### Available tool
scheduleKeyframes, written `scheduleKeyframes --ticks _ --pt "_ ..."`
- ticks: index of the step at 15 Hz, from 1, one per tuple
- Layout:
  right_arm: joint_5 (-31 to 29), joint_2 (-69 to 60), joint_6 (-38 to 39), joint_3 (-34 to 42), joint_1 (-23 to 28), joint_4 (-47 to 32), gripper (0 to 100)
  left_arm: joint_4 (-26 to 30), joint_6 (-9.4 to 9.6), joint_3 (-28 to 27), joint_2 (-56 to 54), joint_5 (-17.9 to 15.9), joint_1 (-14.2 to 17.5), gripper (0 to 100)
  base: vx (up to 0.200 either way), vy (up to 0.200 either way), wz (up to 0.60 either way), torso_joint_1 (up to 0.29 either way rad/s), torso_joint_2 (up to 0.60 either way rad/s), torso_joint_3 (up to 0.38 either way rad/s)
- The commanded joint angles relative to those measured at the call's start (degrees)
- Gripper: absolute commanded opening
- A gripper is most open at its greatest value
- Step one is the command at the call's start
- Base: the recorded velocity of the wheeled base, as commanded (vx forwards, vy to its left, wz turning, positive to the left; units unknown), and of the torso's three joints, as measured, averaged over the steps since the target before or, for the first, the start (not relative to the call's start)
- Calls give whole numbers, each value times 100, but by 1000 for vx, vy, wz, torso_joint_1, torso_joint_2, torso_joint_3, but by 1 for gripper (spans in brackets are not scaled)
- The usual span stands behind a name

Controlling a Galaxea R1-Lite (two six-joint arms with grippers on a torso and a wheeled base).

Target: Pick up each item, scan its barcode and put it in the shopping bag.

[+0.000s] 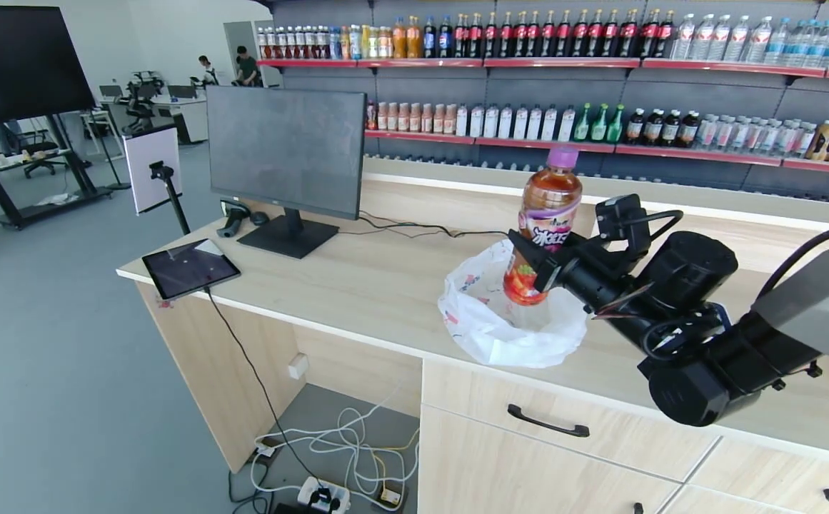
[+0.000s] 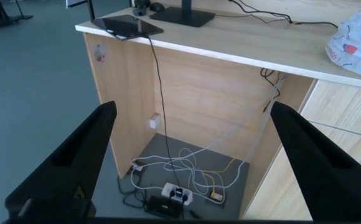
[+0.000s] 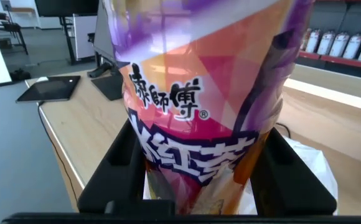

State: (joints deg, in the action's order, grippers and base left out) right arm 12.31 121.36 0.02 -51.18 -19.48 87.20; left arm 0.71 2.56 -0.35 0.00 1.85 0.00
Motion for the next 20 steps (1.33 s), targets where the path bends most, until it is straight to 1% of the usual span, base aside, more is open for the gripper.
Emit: scheduleKeyframes --ticks 1,2,6,11,18,20 --pt "8 503 85 -639 -109 -10 0 0 -1 0 0 -1 -9 100 0 0 0 0 0 0" --pt "8 652 85 -850 -109 -28 0 0 -1 0 0 -1 0 100 0 0 0 0 0 0" --pt "113 1004 252 -1052 -109 -80 0 0 8 0 0 -1 0 100 0 0 0 0 0 0" --pt "96 1566 252 -1949 -109 -89 0 0 16 0 9 -1 -9 100 0 0 0 0 0 0" --pt "105 2173 252 -2344 -56 -195 0 0 8 0 0 -1 -9 100 0 0 0 0 0 0" --pt "96 2375 252 -2608 -21 -274 0 0 8 0 0 -1 -9 100 0 0 0 0 0 0"
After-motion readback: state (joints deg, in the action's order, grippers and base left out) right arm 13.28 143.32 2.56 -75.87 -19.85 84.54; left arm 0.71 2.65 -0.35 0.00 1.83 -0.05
